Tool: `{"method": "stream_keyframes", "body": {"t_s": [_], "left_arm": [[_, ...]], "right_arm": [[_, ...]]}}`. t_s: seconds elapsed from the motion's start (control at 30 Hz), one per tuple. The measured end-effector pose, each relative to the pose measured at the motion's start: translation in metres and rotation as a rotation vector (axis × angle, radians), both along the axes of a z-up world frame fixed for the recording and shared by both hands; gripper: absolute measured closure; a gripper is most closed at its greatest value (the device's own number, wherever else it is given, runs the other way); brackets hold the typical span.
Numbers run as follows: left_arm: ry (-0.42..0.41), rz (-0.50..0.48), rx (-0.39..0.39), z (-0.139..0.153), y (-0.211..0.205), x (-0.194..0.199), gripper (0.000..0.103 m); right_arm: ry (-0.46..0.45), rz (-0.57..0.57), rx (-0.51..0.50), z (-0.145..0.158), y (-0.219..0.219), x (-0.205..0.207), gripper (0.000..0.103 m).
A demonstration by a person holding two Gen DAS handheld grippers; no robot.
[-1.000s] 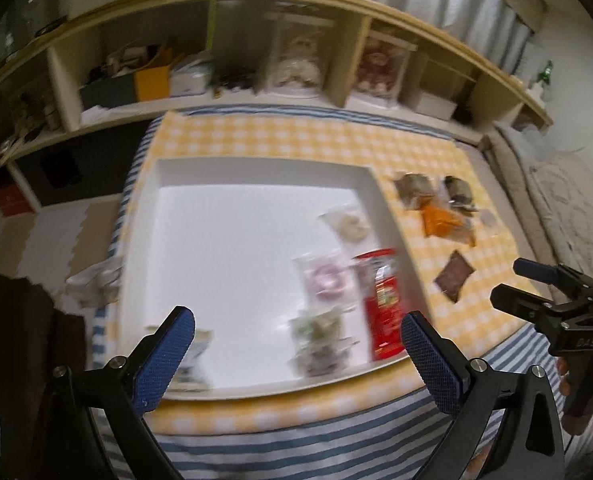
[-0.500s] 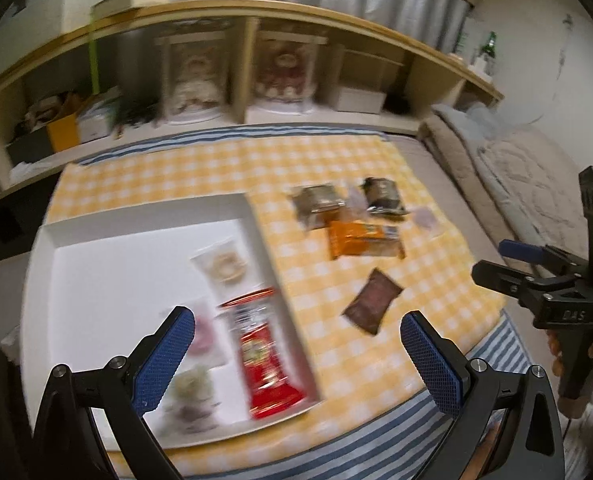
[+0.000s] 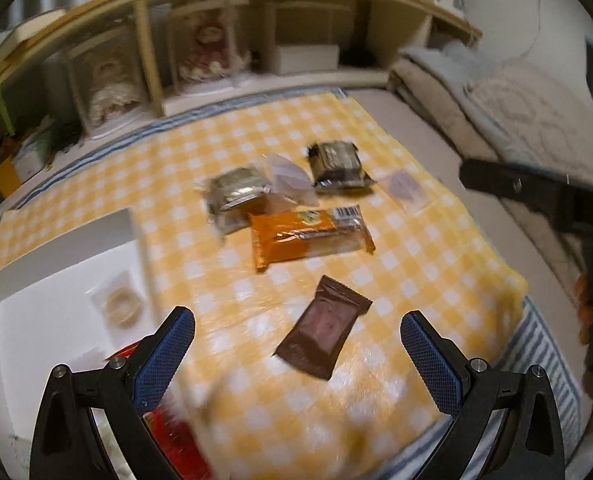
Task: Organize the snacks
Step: 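Withdraw both grippers from the tray toward the brown and orange packets, then grasp the brown chocolate packet with the left gripper while the right grasps the orange bar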
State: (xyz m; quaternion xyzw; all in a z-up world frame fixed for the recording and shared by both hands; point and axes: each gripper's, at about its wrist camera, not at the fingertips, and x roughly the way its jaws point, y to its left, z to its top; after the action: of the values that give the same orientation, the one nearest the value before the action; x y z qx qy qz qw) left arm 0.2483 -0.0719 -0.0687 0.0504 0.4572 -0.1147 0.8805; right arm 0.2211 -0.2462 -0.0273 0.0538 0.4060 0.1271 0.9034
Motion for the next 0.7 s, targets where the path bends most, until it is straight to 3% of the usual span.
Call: {"method": "stream_keyframes", "body": {"t_s": [0.13, 0.27, 0.33, 0.4, 0.5, 0.57, 0.7], "left_arm": [[0.056, -0.048, 0.052, -0.036, -0.030, 0.027, 0.000], [0.111, -0.109, 0.103, -0.075, -0.052, 0.048, 0.000], [0.127, -0.123, 0.125, -0.091, -0.057, 0.057, 0.000], [0.145, -0.128, 0.137, -0.106, -0.060, 0.064, 0.000], [0.164, -0.124, 0.156, -0.124, -0.060, 0.073, 0.000], [0.159, -0.118, 0.135, -0.131, -0.057, 0.077, 0.000], [0.142, -0.123, 0.139, -0.140, -0.061, 0.082, 0.000]], "right_arm": [[0.063, -0.002, -0.014, -0.017, -0.005, 0.026, 0.000], [0.129, 0.000, 0.043, -0.037, -0.011, 0.056, 0.002], [0.151, 0.007, 0.083, -0.048, -0.012, 0.070, 0.012], [0.182, 0.035, 0.147, -0.060, -0.010, 0.084, 0.032], [0.207, 0.070, 0.164, -0.075, 0.001, 0.099, 0.048], [0.215, 0.103, 0.169, -0.082, 0.011, 0.105, 0.054], [0.222, 0.161, 0.162, -0.097, 0.032, 0.114, 0.055]]}}
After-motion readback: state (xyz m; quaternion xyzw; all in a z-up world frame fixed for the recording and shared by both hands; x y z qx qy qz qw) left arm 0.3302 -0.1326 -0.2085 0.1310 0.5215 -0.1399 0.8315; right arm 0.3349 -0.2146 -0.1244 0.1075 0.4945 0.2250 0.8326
